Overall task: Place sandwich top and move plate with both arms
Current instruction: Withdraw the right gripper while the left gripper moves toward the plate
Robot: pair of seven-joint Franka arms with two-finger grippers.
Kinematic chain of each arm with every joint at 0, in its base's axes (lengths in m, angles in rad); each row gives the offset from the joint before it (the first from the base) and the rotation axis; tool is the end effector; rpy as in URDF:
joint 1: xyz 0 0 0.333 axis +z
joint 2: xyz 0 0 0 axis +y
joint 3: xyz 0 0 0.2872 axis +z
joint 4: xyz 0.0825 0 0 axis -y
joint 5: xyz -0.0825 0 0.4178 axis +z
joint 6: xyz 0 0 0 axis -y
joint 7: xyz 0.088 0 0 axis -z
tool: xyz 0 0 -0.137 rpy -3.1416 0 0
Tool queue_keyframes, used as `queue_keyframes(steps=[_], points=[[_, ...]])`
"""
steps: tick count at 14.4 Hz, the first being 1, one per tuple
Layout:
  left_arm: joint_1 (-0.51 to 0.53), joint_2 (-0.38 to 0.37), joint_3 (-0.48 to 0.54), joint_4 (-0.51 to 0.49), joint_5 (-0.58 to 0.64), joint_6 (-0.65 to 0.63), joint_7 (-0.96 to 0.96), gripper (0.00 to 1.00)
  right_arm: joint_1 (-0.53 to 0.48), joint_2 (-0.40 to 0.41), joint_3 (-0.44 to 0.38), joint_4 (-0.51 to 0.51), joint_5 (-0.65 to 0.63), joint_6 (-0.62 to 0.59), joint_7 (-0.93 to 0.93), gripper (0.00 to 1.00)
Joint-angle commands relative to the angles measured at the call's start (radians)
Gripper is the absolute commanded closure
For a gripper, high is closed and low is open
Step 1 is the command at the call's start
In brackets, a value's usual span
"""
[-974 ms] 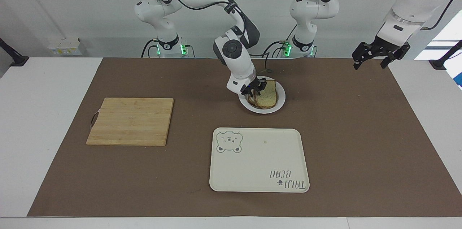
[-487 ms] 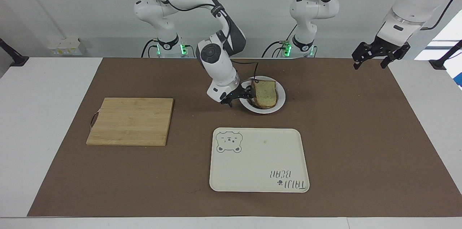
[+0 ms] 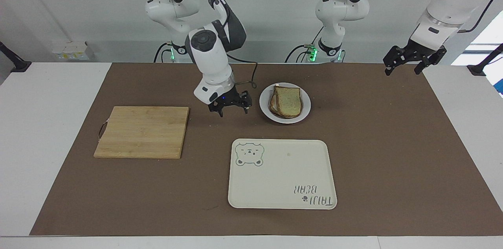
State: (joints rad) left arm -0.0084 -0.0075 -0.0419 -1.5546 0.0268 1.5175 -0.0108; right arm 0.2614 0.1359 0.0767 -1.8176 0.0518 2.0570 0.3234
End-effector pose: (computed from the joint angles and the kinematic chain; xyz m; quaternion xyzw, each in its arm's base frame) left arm 0.5794 -0.0254 0.5737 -0.9996 0.0192 0.0144 0.0140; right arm 0.6035 0.2154 0.4001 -0.9982 0.0042 -0.0397 0.0439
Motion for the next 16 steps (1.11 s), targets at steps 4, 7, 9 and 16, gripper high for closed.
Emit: queue_keyframes(steps=[4,7,9,16], points=[[0.007,0.003,-0.001,0.011,-0.001,-0.014,0.009,0.0,-0.08,-0.076,0.009,0.035,-0.087,-0.064,-0.039,0.0],[0.007,0.004,-0.001,0.01,-0.001,-0.014,0.009,0.0,-0.12,-0.124,0.008,0.038,-0.087,-0.066,-0.079,0.0],[0.007,0.004,-0.003,0.01,-0.001,-0.014,0.014,0.0,-0.143,-0.145,0.008,0.066,-0.087,-0.098,-0.081,0.0],[0.001,-0.084,-0.009,-0.227,-0.208,0.157,0.022,0.0,-0.231,-0.165,0.002,0.219,-0.082,-0.31,-0.081,0.0]])
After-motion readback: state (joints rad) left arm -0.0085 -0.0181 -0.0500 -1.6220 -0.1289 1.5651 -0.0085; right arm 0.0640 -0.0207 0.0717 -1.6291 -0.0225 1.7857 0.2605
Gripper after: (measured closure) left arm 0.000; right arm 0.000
